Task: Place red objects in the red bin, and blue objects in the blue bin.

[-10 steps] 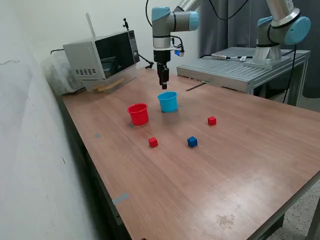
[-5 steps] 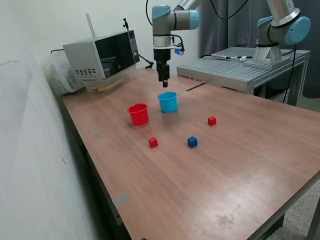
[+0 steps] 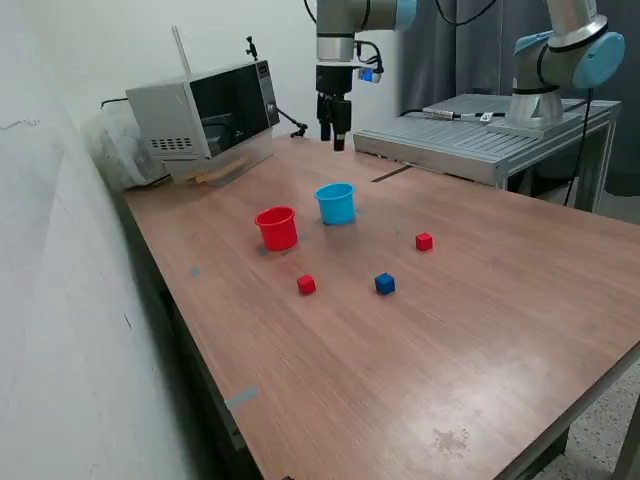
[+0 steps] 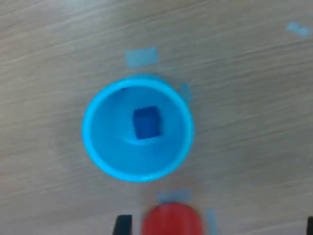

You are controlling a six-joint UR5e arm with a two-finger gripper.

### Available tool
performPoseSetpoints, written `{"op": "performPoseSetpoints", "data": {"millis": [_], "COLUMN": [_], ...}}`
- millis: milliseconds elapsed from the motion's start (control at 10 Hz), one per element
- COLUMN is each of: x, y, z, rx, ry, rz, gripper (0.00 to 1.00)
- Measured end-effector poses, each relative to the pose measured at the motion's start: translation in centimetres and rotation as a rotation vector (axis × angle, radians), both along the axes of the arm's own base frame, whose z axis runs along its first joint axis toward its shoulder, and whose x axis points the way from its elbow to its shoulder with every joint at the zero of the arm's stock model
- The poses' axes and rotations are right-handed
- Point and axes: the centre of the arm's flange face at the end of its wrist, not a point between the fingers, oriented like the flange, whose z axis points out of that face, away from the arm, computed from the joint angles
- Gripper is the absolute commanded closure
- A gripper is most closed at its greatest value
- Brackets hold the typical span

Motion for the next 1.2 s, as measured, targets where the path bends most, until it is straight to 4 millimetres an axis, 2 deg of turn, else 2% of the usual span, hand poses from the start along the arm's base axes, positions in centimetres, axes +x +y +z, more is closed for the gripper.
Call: {"op": "performPoseSetpoints", "data": {"millis": [300, 700, 900, 1200], "x": [1.5, 2.8, 2.0, -0.7], "y": [-5.7, -13.2, -16.9, -22.6], "z": [3.1, 4.6, 4.8, 3.7], "rx": [0.003, 0.039, 0.027, 0.001], "ry": [-0.015, -0.024, -0.011, 0.001], "rz": [0.099, 0.206, 0.232, 0.242], "gripper": [0.0, 0.0, 0.0, 0.0]}}
